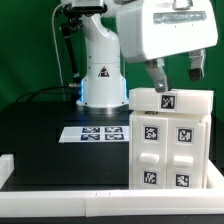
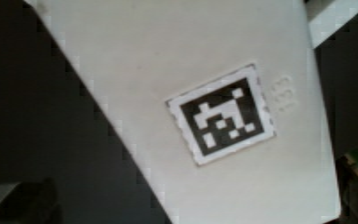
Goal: Assemble cabinet
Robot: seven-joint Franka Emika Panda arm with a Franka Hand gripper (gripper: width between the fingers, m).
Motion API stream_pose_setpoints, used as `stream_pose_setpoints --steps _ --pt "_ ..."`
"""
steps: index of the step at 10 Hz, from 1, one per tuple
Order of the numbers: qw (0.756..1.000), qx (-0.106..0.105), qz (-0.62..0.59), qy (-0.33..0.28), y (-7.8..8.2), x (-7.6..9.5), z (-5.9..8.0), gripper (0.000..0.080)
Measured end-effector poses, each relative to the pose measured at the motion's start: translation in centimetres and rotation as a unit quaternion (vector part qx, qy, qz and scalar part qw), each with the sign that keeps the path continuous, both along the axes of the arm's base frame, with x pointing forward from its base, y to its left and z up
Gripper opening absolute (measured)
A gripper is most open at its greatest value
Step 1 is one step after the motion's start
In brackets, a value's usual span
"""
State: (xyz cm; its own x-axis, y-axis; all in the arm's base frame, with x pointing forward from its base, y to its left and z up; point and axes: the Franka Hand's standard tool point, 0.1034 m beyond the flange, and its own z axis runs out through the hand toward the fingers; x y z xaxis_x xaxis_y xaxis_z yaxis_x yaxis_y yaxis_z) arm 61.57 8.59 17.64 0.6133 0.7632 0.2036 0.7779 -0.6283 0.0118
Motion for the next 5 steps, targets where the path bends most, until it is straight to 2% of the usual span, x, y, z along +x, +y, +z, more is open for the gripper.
stream_pose_setpoints --steps 3,5 --pt "0.997 -0.020 0.073 0.000 -0.3 -0.6 -1.0 0.0797" --pt "0.997 -0.022 0.075 0.007 -0.4 -1.2 -1.7 0.0797"
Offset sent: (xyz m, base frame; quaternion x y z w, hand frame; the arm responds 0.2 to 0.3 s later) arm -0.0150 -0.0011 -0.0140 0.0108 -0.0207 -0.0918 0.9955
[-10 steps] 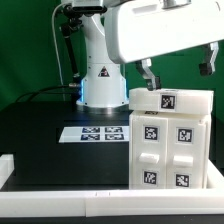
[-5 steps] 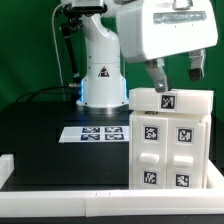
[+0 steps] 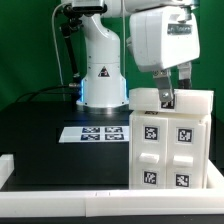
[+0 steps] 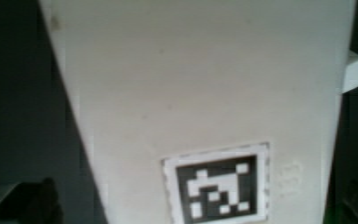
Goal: Assemble cabinet
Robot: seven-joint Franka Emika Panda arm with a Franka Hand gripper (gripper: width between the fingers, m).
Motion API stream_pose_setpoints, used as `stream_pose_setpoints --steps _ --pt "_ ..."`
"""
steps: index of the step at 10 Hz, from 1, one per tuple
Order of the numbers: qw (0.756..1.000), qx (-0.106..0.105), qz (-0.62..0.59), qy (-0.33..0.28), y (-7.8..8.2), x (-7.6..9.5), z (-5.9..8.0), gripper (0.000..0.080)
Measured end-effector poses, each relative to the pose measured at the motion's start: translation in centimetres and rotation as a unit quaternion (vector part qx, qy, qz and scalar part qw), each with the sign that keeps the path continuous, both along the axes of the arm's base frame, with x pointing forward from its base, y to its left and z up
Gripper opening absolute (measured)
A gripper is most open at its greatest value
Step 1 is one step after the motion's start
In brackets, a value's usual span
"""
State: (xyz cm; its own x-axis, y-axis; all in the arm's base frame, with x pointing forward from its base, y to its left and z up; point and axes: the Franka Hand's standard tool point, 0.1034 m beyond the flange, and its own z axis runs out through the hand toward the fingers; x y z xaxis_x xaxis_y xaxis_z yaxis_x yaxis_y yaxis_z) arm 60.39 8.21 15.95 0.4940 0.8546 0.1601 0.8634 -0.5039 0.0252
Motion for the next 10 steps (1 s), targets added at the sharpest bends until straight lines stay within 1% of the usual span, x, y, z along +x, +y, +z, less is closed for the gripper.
stream_pose_setpoints --steps 1,3,4,5,8,10 --pt "1.000 0.000 -0.001 0.003 -0.05 -0.17 -0.35 0.0797" --pt "1.000 -0.001 -0.005 0.003 -0.17 -0.25 -0.48 0.0797" --pt "1.000 0.000 -0.005 0.003 -0.18 -0.25 -0.48 0.0687" --pt "1.000 -0.001 -0.006 0.003 -0.20 -0.25 -0.48 0.0558" --pt "1.000 0.001 -0.020 0.005 -0.23 -0.24 -0.48 0.0558" --pt "0.997 0.009 -0.071 0.011 -0.56 -0.21 -0.49 0.0558"
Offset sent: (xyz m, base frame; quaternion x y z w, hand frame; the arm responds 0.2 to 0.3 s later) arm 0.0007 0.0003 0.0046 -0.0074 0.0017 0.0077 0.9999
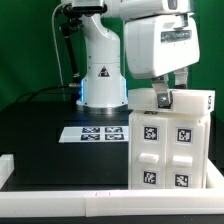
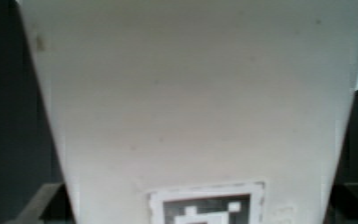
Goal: Assemble cabinet
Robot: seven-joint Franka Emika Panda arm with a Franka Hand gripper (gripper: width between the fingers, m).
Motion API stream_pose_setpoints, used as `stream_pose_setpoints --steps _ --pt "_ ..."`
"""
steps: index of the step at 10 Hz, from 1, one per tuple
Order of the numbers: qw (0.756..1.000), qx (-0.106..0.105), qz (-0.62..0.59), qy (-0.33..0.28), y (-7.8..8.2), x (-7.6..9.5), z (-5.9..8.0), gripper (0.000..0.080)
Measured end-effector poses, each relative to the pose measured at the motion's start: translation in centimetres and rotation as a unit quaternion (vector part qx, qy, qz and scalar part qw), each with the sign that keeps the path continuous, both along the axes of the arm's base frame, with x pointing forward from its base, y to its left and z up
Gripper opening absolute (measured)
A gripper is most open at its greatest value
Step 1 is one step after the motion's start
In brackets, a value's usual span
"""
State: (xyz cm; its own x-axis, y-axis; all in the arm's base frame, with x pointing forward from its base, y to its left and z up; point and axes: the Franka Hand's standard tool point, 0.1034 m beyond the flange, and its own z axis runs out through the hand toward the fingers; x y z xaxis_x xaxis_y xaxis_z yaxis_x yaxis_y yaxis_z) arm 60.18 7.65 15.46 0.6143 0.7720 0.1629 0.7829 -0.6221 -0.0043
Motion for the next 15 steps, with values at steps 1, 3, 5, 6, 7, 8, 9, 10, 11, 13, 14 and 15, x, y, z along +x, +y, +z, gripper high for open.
stream_pose_setpoints --steps 1,3,5,6,7,8,9,10,11,13,14,15 --pt "0.998 0.006 -0.059 0.007 -0.03 -0.02 -0.03 0.0558" --pt "0.985 0.020 -0.171 0.018 -0.04 0.03 -0.08 0.0559" --pt "0.963 0.033 -0.267 0.028 0.01 0.07 -0.11 0.0560" --pt "0.949 0.038 -0.311 0.031 0.01 0.14 -0.12 0.0560" --pt "0.941 0.041 -0.333 0.034 0.00 0.14 -0.11 0.0560" --pt "0.931 0.044 -0.360 0.038 0.00 0.16 -0.10 0.0560" --pt "0.915 0.048 -0.398 0.043 0.00 0.17 -0.10 0.0560" --pt "0.903 0.051 -0.424 0.046 0.01 0.17 -0.10 0.0560" --pt "0.880 0.060 -0.470 0.045 0.00 0.27 -0.01 0.0560" --pt "0.818 0.084 -0.567 0.040 -0.09 -0.33 -0.10 0.0560" --pt "0.788 0.095 -0.606 0.043 -0.13 -0.47 -0.12 0.0560" --pt "0.759 0.106 -0.641 0.042 -0.16 -0.34 -0.10 0.0560"
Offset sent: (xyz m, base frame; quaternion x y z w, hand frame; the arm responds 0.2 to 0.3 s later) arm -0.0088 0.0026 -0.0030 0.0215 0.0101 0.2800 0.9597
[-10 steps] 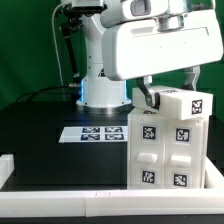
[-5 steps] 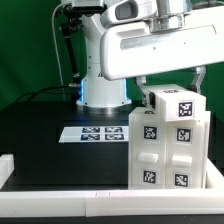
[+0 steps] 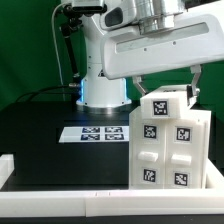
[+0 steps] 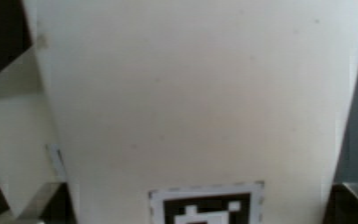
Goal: Assemble cabinet
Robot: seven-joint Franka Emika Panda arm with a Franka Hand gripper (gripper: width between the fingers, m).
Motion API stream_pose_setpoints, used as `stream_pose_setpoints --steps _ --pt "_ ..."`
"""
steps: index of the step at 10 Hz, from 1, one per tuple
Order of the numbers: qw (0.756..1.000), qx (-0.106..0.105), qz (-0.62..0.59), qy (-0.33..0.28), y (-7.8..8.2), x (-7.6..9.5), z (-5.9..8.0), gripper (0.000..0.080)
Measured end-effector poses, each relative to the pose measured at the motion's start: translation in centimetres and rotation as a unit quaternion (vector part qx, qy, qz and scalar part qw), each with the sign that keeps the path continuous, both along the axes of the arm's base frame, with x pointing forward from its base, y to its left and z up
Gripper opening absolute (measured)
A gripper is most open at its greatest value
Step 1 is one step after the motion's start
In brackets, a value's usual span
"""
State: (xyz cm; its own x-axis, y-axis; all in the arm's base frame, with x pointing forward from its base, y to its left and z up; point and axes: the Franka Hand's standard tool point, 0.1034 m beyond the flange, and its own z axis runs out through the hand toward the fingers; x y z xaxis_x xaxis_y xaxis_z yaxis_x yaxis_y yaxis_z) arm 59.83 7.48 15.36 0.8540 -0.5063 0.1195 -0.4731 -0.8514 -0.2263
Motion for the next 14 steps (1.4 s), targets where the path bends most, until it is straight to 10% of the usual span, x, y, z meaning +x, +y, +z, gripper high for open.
stream_pose_setpoints --steps 8,11,14 --pt "0.952 0.086 -0.291 0.032 -0.21 -0.09 -0.04 0.0560" --pt "0.899 0.129 -0.414 0.056 -0.17 -0.18 -0.06 0.0560" --pt "0.797 0.180 -0.568 0.094 -0.13 -0.27 -0.13 0.0560"
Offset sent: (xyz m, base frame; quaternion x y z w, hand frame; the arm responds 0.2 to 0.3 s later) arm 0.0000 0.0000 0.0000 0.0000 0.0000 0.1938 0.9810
